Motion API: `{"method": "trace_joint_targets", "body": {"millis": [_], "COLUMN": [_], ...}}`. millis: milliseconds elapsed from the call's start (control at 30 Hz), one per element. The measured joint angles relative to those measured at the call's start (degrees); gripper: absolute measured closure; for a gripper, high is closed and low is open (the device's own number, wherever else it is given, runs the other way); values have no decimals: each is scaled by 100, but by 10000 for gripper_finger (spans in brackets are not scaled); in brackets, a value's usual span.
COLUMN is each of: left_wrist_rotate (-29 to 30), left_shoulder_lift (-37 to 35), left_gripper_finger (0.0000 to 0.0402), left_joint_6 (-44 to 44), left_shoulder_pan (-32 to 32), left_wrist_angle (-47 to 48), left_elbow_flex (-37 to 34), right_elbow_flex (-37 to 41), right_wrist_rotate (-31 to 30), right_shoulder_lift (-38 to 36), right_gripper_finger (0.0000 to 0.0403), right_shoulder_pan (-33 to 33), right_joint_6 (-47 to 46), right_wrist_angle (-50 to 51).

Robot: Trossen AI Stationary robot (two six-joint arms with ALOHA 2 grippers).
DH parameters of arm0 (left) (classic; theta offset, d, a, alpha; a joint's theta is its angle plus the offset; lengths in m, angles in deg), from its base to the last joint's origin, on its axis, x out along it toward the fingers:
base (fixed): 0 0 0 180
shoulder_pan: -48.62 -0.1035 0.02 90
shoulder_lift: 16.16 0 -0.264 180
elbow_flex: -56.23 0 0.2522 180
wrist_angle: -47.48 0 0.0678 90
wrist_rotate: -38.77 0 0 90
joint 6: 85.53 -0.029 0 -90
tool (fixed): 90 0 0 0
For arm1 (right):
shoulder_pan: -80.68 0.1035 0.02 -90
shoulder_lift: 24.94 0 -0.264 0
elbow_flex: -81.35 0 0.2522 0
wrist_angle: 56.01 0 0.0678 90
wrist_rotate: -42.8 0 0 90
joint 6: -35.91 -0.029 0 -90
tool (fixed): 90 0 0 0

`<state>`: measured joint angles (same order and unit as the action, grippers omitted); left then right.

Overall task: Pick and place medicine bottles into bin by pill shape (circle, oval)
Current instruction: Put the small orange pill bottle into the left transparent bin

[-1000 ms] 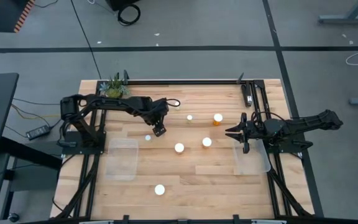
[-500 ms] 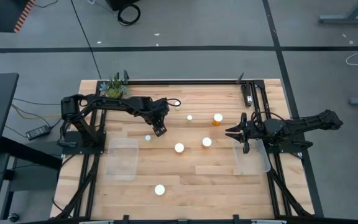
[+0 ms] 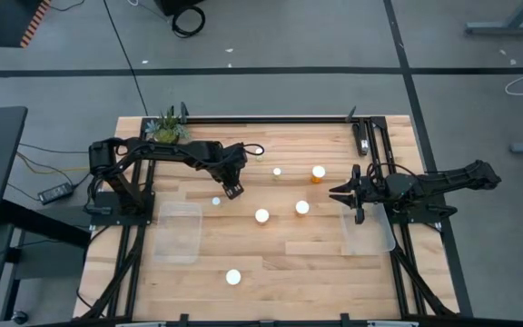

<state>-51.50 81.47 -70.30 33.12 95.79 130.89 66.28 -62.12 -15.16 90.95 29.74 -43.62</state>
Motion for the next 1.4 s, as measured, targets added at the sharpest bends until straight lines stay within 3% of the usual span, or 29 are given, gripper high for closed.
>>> {"method": "trace_joint_targets", "body": {"millis": [567,1400], "left_wrist_rotate": [-1,-16], "left_shoulder_lift": [-567,-1605], "left_gripper_finger": [269,269], "left_joint_6": [189,1160], "left_shoulder_pan": [205,1169], "left_wrist_angle": [384,1214], "left_elbow_flex": [-4,-4], "right_elbow_flex": [1,0], "right_wrist_rotate": [0,-2], "right_shoulder_lift": [0,37], "right_gripper_finger": [315,315], "right_shoulder_pan": [0,-2], "right_joint_6": [0,0], "right_wrist_angle": [-2,8]}}
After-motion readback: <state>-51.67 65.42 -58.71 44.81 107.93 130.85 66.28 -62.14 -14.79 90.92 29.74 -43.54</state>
